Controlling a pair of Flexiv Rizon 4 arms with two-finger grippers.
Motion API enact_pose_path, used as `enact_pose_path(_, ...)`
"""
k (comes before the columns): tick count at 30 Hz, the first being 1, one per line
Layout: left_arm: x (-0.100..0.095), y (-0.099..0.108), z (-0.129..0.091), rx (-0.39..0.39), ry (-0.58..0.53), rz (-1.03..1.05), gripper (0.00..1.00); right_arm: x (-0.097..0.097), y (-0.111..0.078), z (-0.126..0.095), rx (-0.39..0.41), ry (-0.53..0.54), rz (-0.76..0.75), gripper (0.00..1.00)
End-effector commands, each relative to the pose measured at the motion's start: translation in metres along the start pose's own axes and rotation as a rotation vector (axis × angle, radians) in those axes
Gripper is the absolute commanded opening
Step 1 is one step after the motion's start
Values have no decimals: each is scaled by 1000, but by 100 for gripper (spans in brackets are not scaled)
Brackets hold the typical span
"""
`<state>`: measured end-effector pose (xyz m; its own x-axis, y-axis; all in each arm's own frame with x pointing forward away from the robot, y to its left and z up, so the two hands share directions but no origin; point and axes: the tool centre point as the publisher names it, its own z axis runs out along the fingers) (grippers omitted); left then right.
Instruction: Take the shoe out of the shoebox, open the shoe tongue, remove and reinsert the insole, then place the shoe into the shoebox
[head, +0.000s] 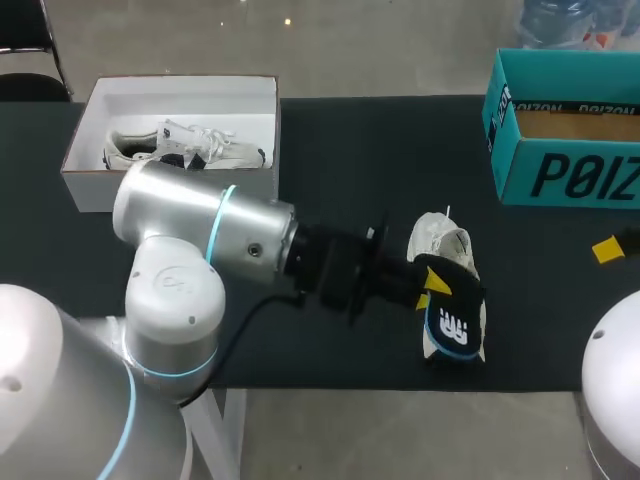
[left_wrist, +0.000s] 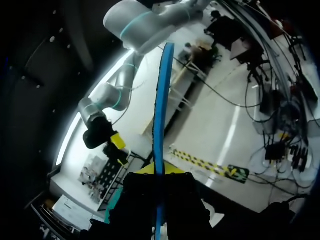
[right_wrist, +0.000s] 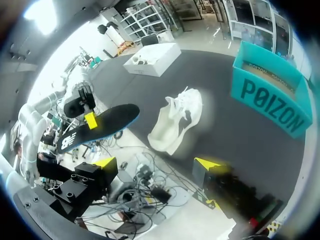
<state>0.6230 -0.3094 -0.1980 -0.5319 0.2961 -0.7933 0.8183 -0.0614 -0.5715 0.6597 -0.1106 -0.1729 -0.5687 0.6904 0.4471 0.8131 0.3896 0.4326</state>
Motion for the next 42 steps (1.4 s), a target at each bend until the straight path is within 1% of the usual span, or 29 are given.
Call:
enact_pose_path(1,16,2,2,-8,-13,-12,0,1,-1,0,0,-2,1,100)
enact_pose_path(4,21,7,4,-18,-7,-21,0,1,-1,0,0,-2,1,100)
enact_pose_path(12,31,25,14,-3,-15,-53,0,1,-1,0,0,-2,1,100)
enact_pose_path(29,28,62,47,25,-43,-68,0,1,-1,0,0,-2,1,100)
enact_pose_path(35,26,72,55,23,-55,-79,0,1,-1,0,0,-2,1,100)
enact_pose_path(42,28,81,61,12,-80,-113,0,1,-1,0,0,-2,1,100)
